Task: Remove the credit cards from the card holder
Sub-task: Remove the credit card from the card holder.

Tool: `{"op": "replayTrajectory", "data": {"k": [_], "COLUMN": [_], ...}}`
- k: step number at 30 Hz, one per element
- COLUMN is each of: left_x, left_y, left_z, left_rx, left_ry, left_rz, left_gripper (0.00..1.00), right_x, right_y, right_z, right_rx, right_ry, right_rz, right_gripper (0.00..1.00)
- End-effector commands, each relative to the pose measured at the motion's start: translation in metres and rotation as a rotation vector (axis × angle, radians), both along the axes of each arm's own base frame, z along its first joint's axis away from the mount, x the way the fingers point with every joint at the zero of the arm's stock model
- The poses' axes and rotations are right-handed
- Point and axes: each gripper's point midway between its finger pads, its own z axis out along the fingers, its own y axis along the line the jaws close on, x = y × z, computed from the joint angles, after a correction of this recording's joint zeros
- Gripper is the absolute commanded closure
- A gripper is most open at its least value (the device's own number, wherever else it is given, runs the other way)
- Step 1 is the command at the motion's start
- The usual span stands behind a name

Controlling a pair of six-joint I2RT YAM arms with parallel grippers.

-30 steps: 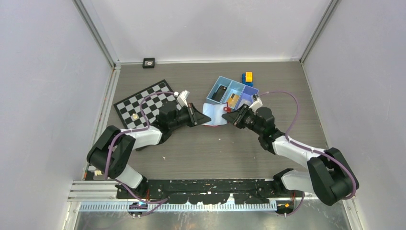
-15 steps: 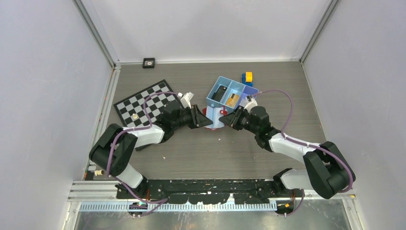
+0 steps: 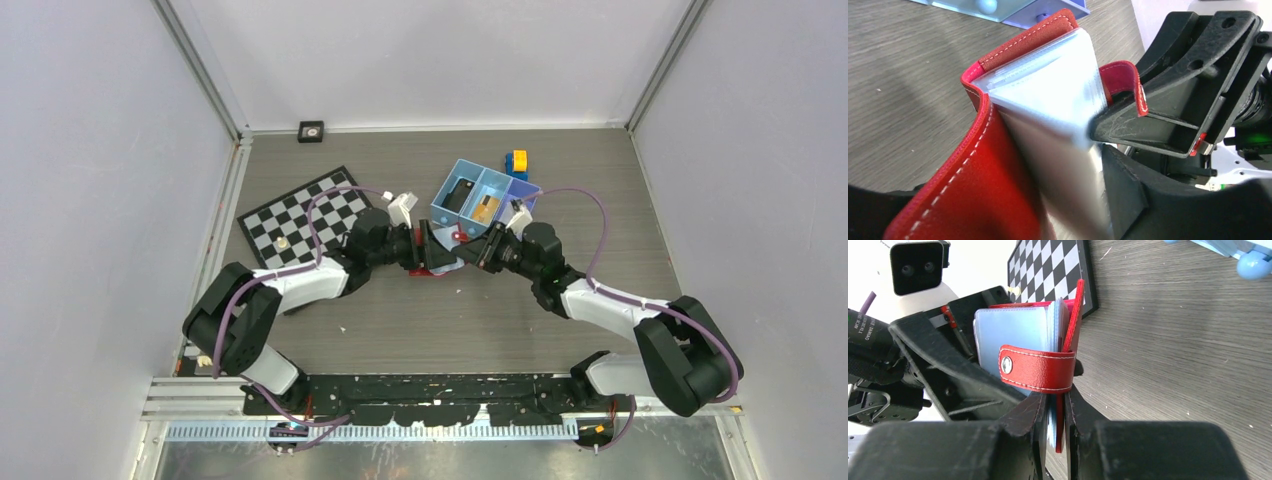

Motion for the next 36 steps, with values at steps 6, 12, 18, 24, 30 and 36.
{"op": "replayTrajectory", "data": {"k": [6,12,18,24,30,36], "left_x": [0.01,0.012,0.014,0.016,0.017,0.016], "left_y": [-0.001,0.005,0.008,0.011,0.012,0.012], "left_z": [0.002,0.01,0.016,0.017,0.018,0.021], "left_rx": [0.038,0.01,-0.035,-0.07,-0.083,-0.097], "left_ry": [-0.02,-0.026,-0.015,0.003,0.01,0.007], "left_rz": [0.02,0.038,0.037,0.042,0.043,0.037], "left_gripper": [0.83,0.89,0.89,0.89,0.9,0.9], "right_x": [-0.003,-0.001,0.0,0.0,0.0,0.002], "right_y": [0.006,-0.006,-0.013,-0.017,-0.029,-0.034], "right_z": [0.045,0.047,0.05,0.052,0.056,0.054], "right_rx": [0.108,0.074,0.068,0.076,0.063,0.044], "right_ry": [-0.112,-0.131,-0.142,-0.143,-0.155,-0.145], "right_rz": [0.025,-0.033,-0.064,-0.084,-0.139,-0.165], "right_gripper": [0.82,0.54,0.49,0.58,0.46,0.68]}}
